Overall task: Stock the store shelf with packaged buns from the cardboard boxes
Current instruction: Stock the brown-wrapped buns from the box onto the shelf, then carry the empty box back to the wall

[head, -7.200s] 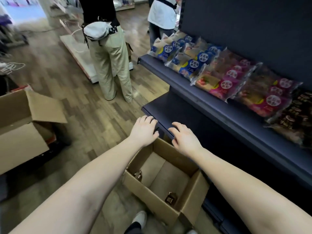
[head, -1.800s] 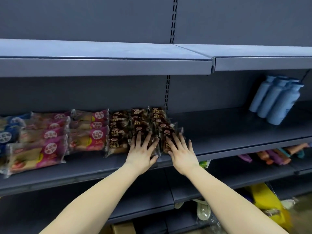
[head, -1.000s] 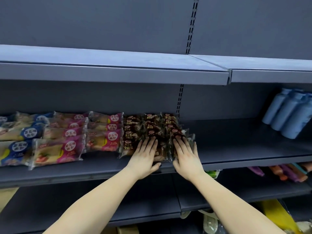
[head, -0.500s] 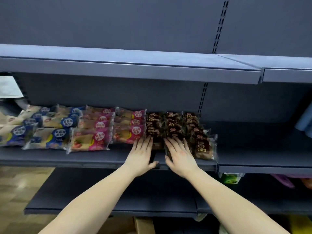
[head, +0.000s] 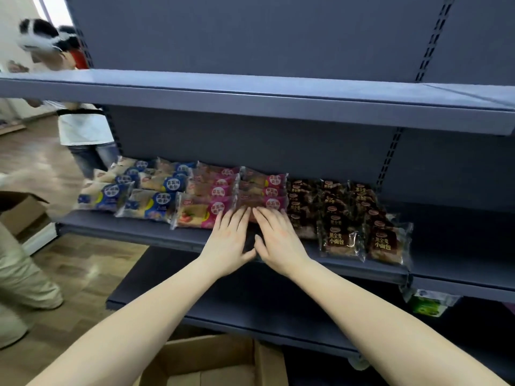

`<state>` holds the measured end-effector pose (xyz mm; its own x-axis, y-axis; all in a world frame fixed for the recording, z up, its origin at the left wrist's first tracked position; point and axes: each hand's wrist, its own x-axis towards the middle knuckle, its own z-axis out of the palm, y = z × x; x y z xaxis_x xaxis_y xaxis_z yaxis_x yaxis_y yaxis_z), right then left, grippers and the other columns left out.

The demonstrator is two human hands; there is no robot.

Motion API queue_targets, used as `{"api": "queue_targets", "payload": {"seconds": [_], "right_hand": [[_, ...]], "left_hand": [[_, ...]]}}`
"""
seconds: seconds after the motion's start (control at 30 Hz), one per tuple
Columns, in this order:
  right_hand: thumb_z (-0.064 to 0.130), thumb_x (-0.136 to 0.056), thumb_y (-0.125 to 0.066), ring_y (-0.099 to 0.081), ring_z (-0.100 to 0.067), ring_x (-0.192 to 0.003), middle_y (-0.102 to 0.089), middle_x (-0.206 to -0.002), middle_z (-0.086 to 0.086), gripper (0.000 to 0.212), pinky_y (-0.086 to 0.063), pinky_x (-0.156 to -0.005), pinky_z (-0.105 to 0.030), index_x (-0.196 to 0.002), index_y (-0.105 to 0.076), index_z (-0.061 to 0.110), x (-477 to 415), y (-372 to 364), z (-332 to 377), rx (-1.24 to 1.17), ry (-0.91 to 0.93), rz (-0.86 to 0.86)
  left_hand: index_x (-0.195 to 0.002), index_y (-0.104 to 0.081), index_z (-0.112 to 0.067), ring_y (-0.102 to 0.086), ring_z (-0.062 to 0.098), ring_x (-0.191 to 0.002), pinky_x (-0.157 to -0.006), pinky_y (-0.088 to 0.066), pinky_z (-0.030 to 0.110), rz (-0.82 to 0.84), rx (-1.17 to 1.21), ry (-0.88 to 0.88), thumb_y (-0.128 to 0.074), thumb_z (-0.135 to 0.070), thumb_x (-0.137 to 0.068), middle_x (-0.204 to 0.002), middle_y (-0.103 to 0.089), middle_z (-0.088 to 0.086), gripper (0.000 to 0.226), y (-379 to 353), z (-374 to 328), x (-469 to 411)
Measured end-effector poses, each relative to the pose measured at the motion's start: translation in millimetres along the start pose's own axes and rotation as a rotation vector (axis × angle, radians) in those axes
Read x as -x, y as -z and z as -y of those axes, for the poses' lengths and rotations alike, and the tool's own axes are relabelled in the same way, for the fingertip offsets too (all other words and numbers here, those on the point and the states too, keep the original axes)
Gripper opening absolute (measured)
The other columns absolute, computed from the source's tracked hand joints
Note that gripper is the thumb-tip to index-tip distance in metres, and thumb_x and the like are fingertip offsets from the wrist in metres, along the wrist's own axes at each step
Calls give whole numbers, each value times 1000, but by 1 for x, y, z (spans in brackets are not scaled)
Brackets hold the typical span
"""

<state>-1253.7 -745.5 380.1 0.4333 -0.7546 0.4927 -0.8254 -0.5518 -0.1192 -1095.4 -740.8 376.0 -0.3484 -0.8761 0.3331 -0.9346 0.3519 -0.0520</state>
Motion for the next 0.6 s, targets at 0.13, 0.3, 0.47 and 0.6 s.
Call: {"api": "queue_targets", "payload": {"seconds": [0.13,0.3,0.47,0.6], "right_hand": [[28,-82,-42,-52,-33,-119,-56,-130,-13,58,-35,-106,-54,-133,-50,2,-7,-25,44,-43,39,72],[22,-82,-58,-51,-34,-122,-54,-133,-15,57,-31,-107,-54,-135,-49,2,-13,-61,111,-79,169,114],[26,-95,-47,-31,-27,-138,-35,-149,-10,58,-13,-118,-43,-147,-30,7,-5,-100,180,-152,196,232],[27,-96,-44,-29,-25,-138,-33,-151,-9,56,-14,-117,-42,-147,-30,9,23,-133,226,-227,179,328]], "left_hand": [[-149,-22,-3,-28,33,-140,-115,-19,49,83,-26,206,-42,-62,-86,-152,-30,15,89,-8,44,48],[-152,-3,-9,-10,28,-145,-117,-7,44,168,-119,455,-40,-62,-90,-159,-11,8,89,10,108,122],[-151,-9,-10,-15,28,-143,-117,-11,45,180,-108,552,-44,-59,-90,-157,-17,9,86,18,144,199],[-151,-9,-9,-16,29,-143,-117,-13,46,295,-83,620,-41,-60,-90,-157,-16,9,85,-4,145,260]]}}
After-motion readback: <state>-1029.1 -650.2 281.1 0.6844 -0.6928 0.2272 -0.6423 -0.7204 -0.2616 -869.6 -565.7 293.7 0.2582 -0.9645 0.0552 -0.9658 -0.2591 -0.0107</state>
